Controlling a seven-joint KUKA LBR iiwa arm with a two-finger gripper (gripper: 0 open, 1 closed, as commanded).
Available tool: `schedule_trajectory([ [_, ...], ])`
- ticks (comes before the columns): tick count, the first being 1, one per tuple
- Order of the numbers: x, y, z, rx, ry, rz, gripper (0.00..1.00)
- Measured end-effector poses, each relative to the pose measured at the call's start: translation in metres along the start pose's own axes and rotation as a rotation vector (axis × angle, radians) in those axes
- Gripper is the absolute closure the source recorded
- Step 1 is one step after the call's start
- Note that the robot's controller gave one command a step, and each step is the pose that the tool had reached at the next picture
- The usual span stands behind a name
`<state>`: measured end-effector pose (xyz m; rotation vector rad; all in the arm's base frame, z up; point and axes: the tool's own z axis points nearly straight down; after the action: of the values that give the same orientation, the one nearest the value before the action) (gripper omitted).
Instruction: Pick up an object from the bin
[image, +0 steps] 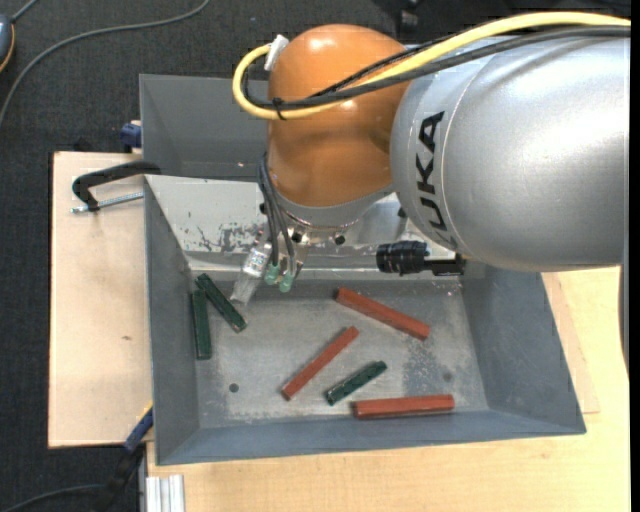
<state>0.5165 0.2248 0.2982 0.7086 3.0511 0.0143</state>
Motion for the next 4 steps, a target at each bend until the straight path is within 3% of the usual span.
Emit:
schedule_trajectory([
  [1, 0.003, -0.032, 0.089, 0.013, 0.012, -0.235, 1.0],
  [2, -0.015, -0.037, 0.148, 0.013, 0.012, -0.226, 1.0],
  [3, -0.015, -0.036, 0.144, 0.008, 0.008, -0.228, 0.0],
  [4, -0.081, -0.053, 0.23, 0.011, 0.009, -0.41, 0.0],
])
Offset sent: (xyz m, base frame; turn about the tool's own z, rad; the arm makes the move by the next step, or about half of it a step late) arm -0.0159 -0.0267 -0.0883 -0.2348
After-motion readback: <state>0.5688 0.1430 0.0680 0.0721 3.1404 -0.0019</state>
